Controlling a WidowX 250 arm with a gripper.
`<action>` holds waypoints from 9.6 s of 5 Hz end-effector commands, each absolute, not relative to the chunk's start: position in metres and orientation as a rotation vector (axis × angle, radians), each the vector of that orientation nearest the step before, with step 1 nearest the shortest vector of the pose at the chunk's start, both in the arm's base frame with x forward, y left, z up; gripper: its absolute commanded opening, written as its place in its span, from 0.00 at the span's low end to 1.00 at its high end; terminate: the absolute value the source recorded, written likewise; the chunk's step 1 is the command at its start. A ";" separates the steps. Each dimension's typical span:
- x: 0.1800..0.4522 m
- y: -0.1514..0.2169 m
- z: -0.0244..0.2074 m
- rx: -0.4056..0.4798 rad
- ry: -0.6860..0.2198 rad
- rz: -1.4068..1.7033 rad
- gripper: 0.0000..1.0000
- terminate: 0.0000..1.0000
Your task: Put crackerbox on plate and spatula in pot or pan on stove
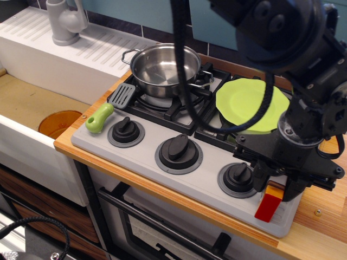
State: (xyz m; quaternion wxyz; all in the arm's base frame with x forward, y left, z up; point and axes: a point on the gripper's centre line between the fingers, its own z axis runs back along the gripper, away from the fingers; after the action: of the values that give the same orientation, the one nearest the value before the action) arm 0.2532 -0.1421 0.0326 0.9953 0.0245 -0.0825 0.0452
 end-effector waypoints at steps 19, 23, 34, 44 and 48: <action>0.335 -0.071 0.137 0.033 -0.049 -0.089 1.00 0.00; 0.333 -0.071 0.141 0.040 -0.031 -0.106 1.00 0.00; 0.287 0.100 0.060 0.191 -0.289 -0.112 1.00 0.00; 0.287 0.058 0.134 0.170 -0.132 -0.046 0.00 0.00; 0.351 0.056 0.114 0.087 -0.219 -0.095 0.00 0.00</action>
State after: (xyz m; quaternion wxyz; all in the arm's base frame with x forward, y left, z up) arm 0.3388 0.0539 0.0954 0.9947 0.0344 -0.0825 -0.0507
